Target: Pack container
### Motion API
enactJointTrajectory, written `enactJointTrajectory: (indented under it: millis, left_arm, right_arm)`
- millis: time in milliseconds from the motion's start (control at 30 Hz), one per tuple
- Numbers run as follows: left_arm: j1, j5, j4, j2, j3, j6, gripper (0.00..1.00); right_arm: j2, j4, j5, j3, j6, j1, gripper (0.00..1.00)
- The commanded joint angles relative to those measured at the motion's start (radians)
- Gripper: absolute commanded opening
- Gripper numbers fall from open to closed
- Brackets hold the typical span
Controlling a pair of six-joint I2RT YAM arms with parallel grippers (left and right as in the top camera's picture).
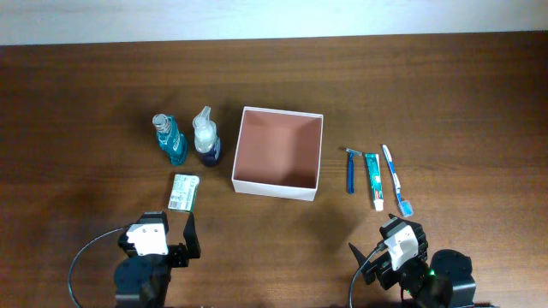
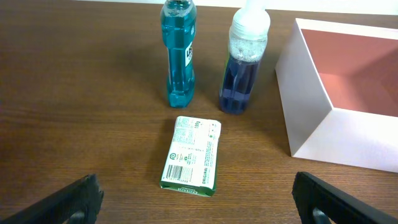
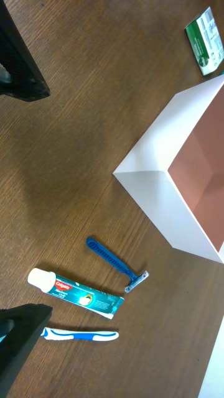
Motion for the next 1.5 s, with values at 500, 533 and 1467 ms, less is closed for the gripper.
enactJointTrajectory:
  millis: [500, 533, 1467]
  left_arm:
    - [-0.005, 0.001, 0.0, -0.01, -0.01, 0.019, 1.0]
    - [-0.005, 0.001, 0.0, -0.01, -0.01, 0.019, 1.0]
    - [-0.005, 0.165, 0.104, 0.021, 0.068, -0.164, 1.0]
  right_arm:
    - [-0.007, 0.003, -0.008, -0.004, 0.009, -0.008, 0.99]
    - [-0.007, 0.003, -0.008, -0.004, 0.009, -0.008, 0.99]
    - [-0.007, 0.003, -0.008, -0.004, 0.009, -0.008, 0.99]
